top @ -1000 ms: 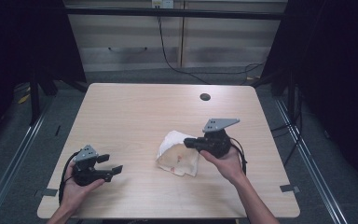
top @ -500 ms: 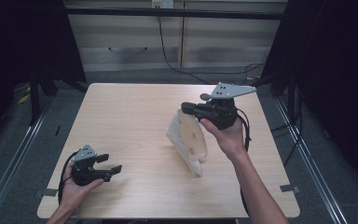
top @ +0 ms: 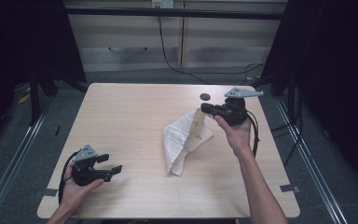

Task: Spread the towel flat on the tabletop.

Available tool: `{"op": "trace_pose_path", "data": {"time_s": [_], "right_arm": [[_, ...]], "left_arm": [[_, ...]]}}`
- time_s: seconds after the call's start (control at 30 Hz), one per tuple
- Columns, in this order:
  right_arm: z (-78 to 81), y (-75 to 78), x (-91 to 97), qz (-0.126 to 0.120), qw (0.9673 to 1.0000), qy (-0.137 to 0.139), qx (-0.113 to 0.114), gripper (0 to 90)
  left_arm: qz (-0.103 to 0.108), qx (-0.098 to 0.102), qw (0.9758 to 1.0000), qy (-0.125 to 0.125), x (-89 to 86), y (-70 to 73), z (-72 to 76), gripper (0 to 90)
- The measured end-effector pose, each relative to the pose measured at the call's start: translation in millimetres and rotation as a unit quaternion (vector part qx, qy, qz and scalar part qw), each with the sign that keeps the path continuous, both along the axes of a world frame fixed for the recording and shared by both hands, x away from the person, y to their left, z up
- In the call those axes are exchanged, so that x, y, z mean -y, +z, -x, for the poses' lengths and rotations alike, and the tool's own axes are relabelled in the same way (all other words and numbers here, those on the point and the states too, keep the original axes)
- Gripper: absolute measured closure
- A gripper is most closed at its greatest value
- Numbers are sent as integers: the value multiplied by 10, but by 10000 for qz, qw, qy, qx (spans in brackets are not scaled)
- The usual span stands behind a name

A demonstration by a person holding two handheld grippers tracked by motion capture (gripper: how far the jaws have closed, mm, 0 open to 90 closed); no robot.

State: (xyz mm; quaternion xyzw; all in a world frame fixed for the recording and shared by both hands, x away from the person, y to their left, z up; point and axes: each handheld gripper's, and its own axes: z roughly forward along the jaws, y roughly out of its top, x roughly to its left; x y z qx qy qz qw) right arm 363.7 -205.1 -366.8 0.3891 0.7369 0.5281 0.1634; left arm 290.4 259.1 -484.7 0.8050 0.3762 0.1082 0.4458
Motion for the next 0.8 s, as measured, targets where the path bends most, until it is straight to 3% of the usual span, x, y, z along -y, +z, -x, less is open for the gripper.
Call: {"op": "trace_pose_path", "data": {"time_s": [0.17, 0.2, 0.4, 0.47, 0.6, 0.67, 0.8], "right_arm": [[-156, -524, 25, 192, 9982, -131, -554, 877], [-156, -524, 25, 192, 9982, -131, -554, 877], [-284, -1135, -38, 488, 9915, -120, -1196, 877], [-289, -1188, -56, 534, 9907, -112, -1245, 876], [-273, -1390, -91, 774, 9860, -113, -1476, 876], [-218, -1445, -27, 586, 9871, -128, -1487, 878], [-113, -1427, 38, 709, 9863, -92, -1489, 878]], "left_arm": [[0, -1, 10000, -4, -1, 3, 5, 235], [0, -1, 10000, -4, -1, 3, 5, 235], [23, -2, 10000, -9, -12, 3, 7, 235], [34, -2, 10000, -1, -12, 3, 8, 235], [47, 7, 10000, -2, -16, 9, 18, 236], [15, 16, 10000, 2, -22, 9, 22, 236], [24, -7, 10000, 6, -16, 0, 22, 237]]}}
